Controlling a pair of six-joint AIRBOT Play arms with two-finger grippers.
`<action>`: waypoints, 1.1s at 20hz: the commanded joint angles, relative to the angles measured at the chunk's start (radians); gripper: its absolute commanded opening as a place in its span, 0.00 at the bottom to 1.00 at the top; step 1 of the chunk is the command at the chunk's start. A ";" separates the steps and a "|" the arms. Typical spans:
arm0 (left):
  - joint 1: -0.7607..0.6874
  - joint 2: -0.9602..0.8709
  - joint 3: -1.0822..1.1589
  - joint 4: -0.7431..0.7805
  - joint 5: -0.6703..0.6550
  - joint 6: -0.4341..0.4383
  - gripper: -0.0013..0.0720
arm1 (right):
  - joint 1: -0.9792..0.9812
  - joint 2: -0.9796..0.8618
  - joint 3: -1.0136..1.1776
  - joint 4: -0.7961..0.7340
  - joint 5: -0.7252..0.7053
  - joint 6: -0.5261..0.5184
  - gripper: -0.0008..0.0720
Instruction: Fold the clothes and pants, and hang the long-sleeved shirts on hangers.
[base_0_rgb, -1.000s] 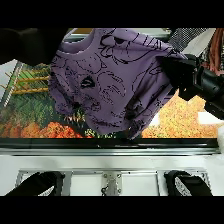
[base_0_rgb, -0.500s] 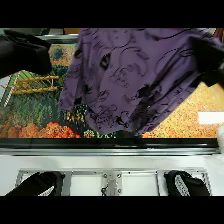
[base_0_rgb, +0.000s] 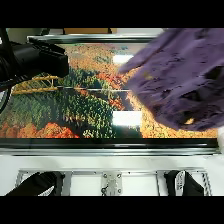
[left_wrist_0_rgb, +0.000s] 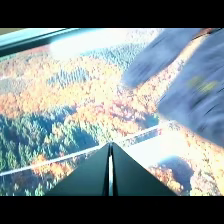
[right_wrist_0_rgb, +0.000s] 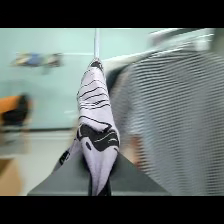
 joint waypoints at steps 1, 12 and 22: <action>0.001 -0.001 -0.005 0.001 0.033 0.000 0.04 | -0.111 0.032 0.004 -0.035 -0.251 0.001 0.04; 0.003 -0.001 -0.005 0.027 0.033 0.027 0.04 | -0.120 -0.140 0.231 -0.062 -0.540 0.000 0.04; 0.115 -0.001 -0.005 0.014 0.018 0.026 0.04 | -0.120 -0.210 0.316 -0.062 -0.638 0.000 0.04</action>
